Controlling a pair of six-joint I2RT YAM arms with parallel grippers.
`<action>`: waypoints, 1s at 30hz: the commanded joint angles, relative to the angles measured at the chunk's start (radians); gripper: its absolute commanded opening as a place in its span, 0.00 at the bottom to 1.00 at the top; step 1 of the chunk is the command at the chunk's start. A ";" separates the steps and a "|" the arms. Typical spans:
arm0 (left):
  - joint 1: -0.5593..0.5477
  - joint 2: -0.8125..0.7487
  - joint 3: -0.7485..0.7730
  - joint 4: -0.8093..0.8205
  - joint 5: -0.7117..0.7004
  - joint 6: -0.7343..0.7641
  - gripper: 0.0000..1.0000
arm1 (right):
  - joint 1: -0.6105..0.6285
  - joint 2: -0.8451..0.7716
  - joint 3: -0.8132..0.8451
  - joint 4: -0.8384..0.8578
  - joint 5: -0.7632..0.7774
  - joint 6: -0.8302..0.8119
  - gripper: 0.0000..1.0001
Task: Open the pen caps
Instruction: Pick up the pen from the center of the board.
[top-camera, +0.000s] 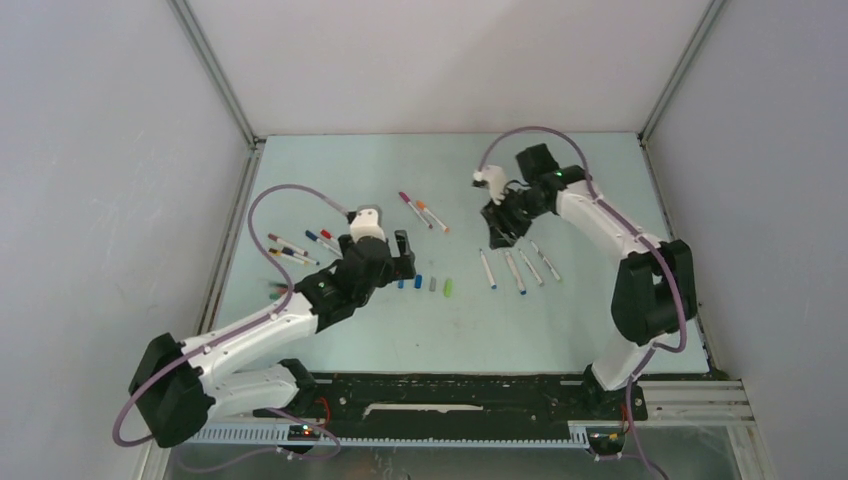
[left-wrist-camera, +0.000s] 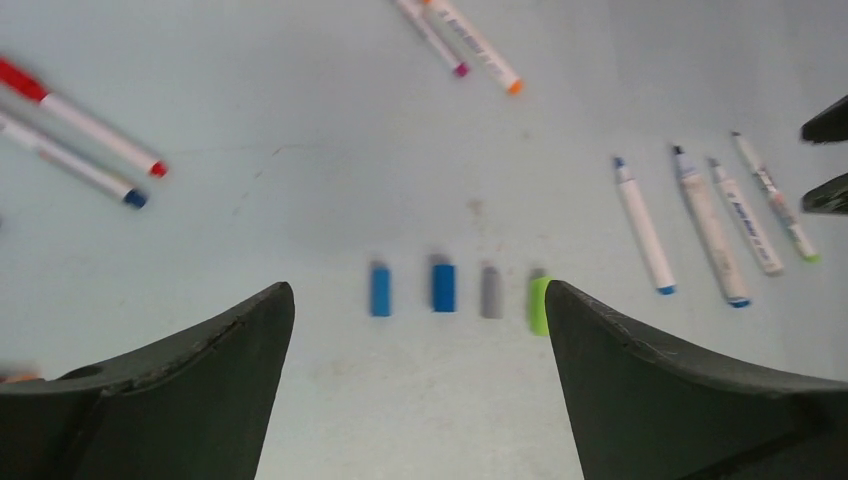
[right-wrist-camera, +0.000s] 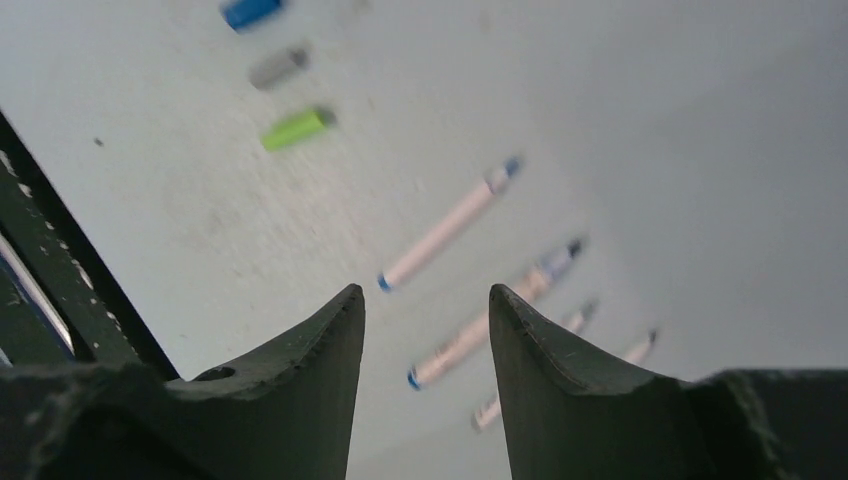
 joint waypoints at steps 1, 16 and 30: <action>0.051 -0.106 -0.112 0.057 -0.029 -0.046 0.98 | 0.128 0.137 0.276 -0.089 -0.005 0.000 0.52; 0.074 -0.353 -0.294 0.089 -0.116 -0.101 1.00 | 0.254 0.683 0.932 -0.108 0.271 0.274 0.48; 0.076 -0.341 -0.307 0.126 -0.130 -0.102 1.00 | 0.268 0.823 1.023 -0.102 0.299 0.282 0.41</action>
